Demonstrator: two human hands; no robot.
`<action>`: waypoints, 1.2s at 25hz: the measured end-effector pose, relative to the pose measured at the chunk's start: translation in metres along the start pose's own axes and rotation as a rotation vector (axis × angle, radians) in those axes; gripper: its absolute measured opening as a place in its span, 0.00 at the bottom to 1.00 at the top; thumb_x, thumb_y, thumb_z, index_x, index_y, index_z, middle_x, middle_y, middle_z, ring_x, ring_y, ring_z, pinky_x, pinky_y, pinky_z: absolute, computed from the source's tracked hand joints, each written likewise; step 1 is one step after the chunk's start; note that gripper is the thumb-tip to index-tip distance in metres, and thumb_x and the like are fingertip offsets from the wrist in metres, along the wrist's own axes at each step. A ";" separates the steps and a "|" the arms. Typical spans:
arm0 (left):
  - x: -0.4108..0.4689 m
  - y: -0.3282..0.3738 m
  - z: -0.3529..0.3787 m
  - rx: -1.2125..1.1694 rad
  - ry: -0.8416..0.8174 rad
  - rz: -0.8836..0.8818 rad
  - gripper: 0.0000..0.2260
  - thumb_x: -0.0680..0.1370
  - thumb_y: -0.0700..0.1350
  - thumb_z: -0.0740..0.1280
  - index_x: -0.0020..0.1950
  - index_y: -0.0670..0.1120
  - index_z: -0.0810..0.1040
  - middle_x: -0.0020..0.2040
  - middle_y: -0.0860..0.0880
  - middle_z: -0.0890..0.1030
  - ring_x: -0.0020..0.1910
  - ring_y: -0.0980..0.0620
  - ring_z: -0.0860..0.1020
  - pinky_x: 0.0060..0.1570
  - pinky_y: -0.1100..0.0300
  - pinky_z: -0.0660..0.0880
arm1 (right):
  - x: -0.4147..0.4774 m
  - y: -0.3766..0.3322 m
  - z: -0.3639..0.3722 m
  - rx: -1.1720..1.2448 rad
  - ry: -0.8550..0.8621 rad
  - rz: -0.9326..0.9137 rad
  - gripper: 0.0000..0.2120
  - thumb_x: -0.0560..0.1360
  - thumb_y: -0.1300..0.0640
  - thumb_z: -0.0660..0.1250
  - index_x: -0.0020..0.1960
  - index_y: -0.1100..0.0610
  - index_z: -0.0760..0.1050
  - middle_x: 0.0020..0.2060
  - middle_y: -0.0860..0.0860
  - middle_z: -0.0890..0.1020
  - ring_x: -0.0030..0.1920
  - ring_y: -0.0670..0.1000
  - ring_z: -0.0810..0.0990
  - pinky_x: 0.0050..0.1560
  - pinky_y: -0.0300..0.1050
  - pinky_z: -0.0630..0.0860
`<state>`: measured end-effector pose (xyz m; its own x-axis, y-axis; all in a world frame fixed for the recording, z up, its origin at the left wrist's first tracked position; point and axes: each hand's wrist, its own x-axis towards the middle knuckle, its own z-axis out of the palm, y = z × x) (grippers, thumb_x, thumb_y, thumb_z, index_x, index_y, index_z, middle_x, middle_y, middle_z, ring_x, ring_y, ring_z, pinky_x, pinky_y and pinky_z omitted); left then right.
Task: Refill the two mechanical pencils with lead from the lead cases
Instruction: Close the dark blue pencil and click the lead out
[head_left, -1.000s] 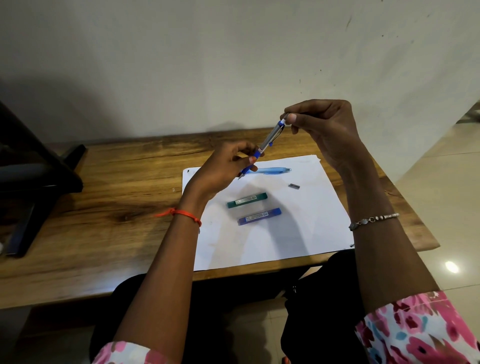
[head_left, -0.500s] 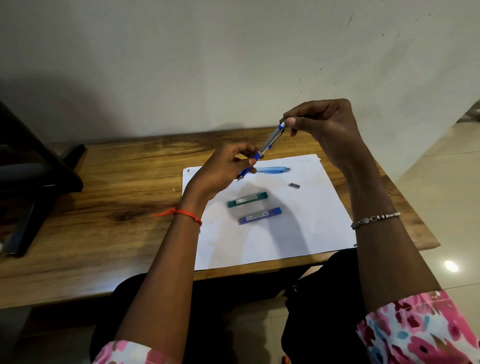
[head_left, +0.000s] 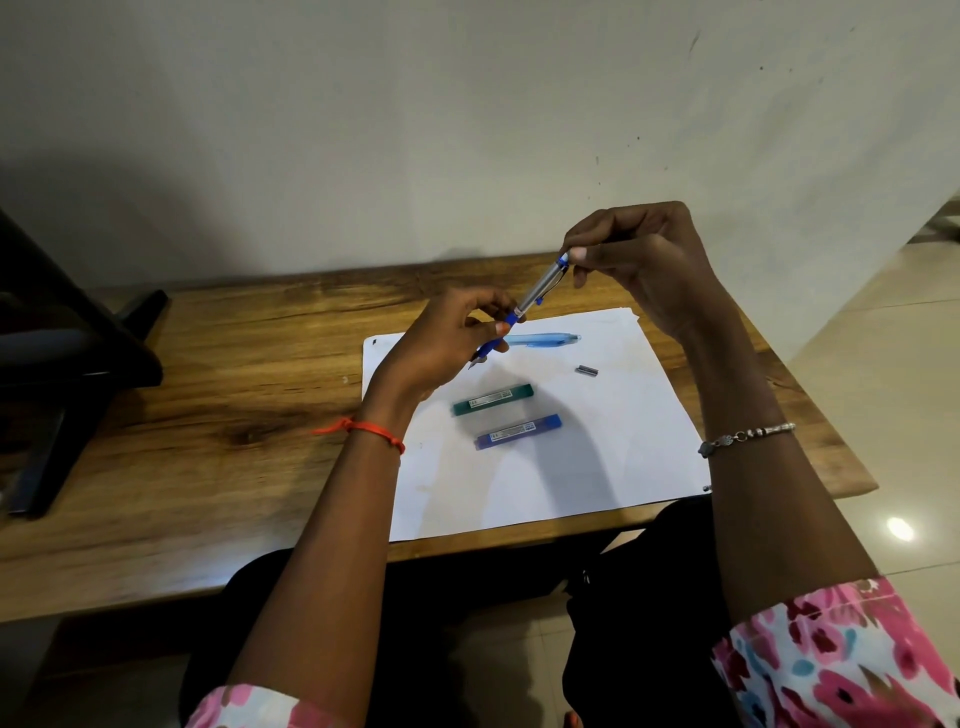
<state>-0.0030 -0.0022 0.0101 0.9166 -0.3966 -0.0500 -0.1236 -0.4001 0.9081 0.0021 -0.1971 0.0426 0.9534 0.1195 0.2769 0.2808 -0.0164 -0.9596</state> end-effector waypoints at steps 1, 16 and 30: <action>0.000 0.000 0.000 0.005 0.001 0.000 0.08 0.78 0.35 0.62 0.53 0.44 0.77 0.49 0.47 0.76 0.45 0.49 0.79 0.54 0.44 0.76 | 0.000 0.000 0.000 0.000 -0.007 0.005 0.08 0.65 0.74 0.65 0.38 0.65 0.80 0.30 0.53 0.82 0.29 0.53 0.78 0.37 0.41 0.77; 0.003 0.005 0.000 -0.104 0.004 -0.013 0.07 0.78 0.36 0.61 0.50 0.46 0.75 0.51 0.47 0.76 0.43 0.52 0.80 0.48 0.55 0.78 | -0.002 0.032 -0.015 -0.901 -0.208 0.622 0.12 0.65 0.63 0.76 0.45 0.68 0.82 0.39 0.62 0.84 0.33 0.52 0.80 0.39 0.44 0.79; 0.002 0.008 0.003 -0.098 -0.007 -0.028 0.07 0.78 0.37 0.61 0.52 0.46 0.75 0.52 0.47 0.77 0.43 0.52 0.80 0.51 0.53 0.77 | -0.006 0.003 -0.022 0.099 0.191 0.014 0.07 0.74 0.67 0.64 0.50 0.64 0.79 0.32 0.49 0.81 0.35 0.48 0.78 0.38 0.39 0.75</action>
<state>-0.0030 -0.0089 0.0160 0.9166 -0.3921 -0.0782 -0.0601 -0.3284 0.9426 -0.0003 -0.2202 0.0388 0.9635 -0.0702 0.2585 0.2638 0.0821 -0.9611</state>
